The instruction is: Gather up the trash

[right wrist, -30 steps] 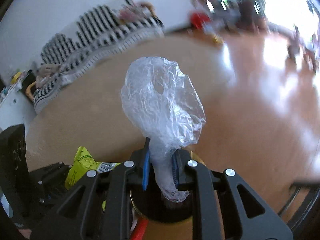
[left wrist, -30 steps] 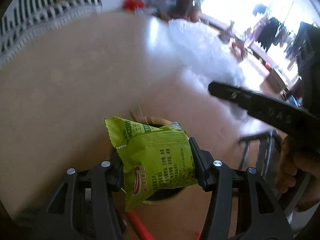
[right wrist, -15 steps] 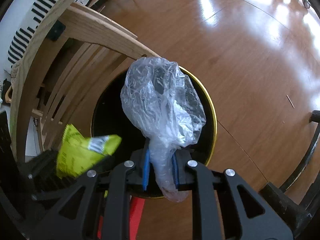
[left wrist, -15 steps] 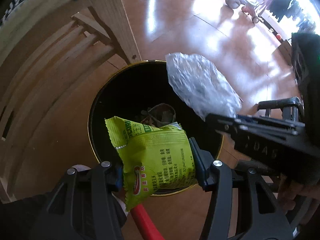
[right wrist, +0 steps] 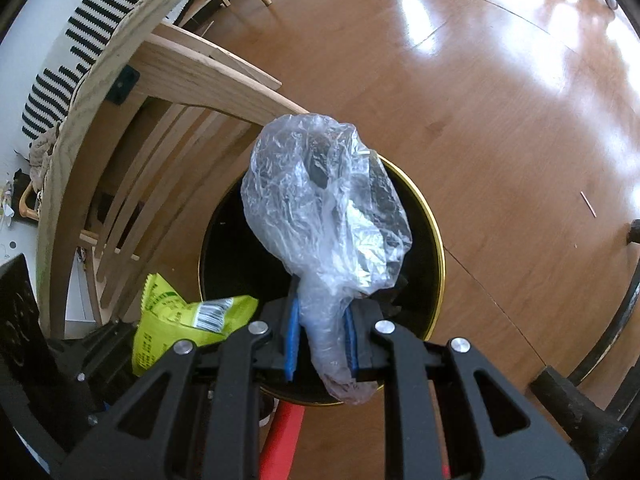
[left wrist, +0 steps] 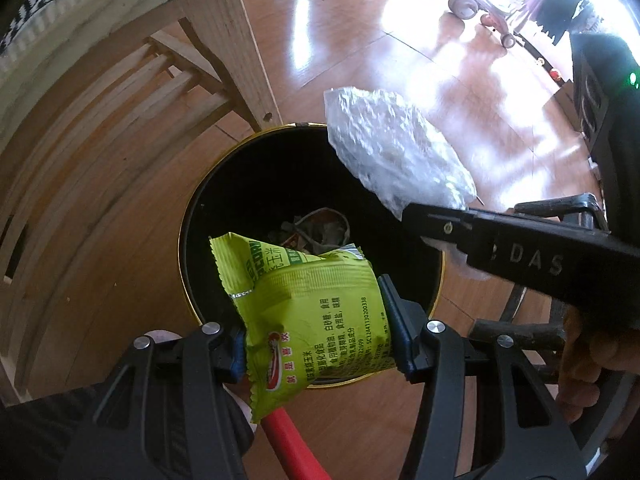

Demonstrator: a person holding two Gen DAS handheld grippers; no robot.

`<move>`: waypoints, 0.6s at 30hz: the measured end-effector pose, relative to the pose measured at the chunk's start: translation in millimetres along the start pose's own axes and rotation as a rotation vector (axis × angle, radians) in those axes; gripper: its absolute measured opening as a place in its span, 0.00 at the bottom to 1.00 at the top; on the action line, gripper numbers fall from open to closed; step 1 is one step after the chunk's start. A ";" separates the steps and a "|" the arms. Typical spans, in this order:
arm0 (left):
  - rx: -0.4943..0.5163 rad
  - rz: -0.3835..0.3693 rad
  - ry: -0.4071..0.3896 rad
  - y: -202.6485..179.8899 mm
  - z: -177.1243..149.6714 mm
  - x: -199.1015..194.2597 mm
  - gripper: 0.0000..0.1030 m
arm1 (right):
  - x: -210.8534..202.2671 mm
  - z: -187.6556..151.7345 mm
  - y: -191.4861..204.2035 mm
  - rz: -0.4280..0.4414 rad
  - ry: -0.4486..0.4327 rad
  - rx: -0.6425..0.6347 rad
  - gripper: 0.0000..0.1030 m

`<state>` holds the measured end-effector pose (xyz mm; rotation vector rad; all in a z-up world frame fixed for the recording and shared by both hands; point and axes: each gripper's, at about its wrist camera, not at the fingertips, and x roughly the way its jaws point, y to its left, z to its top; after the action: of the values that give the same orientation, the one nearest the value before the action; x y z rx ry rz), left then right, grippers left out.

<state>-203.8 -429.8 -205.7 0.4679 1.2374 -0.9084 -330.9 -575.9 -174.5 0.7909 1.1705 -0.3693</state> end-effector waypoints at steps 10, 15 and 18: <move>-0.002 0.005 -0.004 -5.5 -1.9 3.3 0.94 | -6.2 5.0 -9.0 0.005 -0.010 0.035 0.95; 0.000 -0.061 0.002 -11.3 -5.2 -5.2 0.94 | -29.8 8.2 -12.8 -0.072 -0.087 0.035 0.94; -0.017 -0.100 -0.068 -10.7 -0.5 -30.8 0.94 | -52.5 11.4 -11.1 -0.167 -0.159 0.003 0.94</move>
<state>-214.3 -425.4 -175.1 0.3614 1.2139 -0.9897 -349.8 -598.7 -128.3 0.6562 1.0892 -0.5624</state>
